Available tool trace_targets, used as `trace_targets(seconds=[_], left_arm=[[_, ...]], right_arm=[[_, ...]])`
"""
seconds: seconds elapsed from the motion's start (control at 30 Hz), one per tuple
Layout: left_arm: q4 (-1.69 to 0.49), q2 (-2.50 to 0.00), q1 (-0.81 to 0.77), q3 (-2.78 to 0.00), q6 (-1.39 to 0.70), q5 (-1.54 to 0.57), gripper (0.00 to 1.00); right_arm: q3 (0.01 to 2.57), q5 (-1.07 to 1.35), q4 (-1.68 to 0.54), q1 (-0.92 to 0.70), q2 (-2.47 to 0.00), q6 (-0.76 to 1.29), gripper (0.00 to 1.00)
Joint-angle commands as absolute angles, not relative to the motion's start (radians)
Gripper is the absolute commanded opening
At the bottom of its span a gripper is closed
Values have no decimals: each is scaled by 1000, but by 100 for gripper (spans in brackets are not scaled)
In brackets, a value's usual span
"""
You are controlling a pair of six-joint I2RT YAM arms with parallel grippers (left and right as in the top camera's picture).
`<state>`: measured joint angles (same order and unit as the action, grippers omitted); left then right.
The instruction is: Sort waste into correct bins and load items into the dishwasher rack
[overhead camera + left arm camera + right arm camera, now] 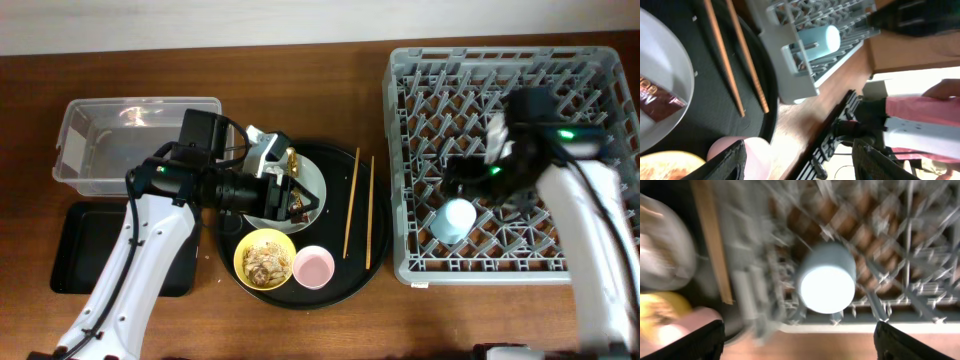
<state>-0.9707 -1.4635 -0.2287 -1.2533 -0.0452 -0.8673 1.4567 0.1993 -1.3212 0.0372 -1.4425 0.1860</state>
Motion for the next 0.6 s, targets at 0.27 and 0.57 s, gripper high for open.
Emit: trace_targets(seconds=[0.27,0.57], left_arm=[[-1101,-1441,-534,-1253,-289,-183,53],[-977,-1599,-948,-1147,-530,6,28]], right_arm=[[1687,255,-1340,33,-885,135,99],[1685,259,-1351,33,-957,136,99]])
